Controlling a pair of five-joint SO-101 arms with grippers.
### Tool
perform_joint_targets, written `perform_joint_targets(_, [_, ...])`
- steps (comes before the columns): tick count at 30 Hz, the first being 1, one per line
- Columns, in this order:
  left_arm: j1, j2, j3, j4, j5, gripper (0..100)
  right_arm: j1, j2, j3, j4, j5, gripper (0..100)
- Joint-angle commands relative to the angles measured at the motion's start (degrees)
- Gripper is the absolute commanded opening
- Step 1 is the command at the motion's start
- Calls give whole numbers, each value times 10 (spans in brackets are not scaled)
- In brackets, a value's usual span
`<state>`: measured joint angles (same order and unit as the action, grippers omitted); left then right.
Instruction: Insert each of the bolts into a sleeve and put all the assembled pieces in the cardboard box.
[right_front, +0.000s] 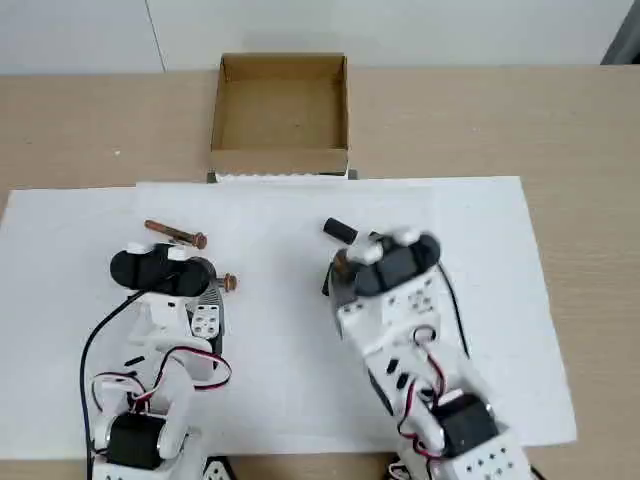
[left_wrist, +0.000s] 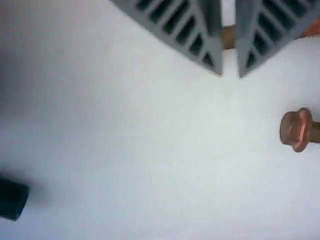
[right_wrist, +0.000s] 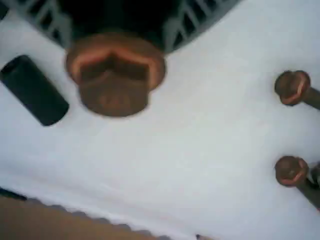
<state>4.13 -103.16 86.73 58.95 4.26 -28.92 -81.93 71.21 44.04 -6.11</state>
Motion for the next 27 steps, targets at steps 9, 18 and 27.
perform_joint_targets(9, [-4, -4, 78, -56, -7, 5, 73, 550, -492, -8, 6, 3])
perform_joint_targets(18, [-6, -4, 87, -55, -5, 5, 91, 854, -786, -69, 95, 4])
perform_joint_targets(27, [-6, -4, 87, -55, -4, 5, 91, 1089, -990, -129, 181, 4])
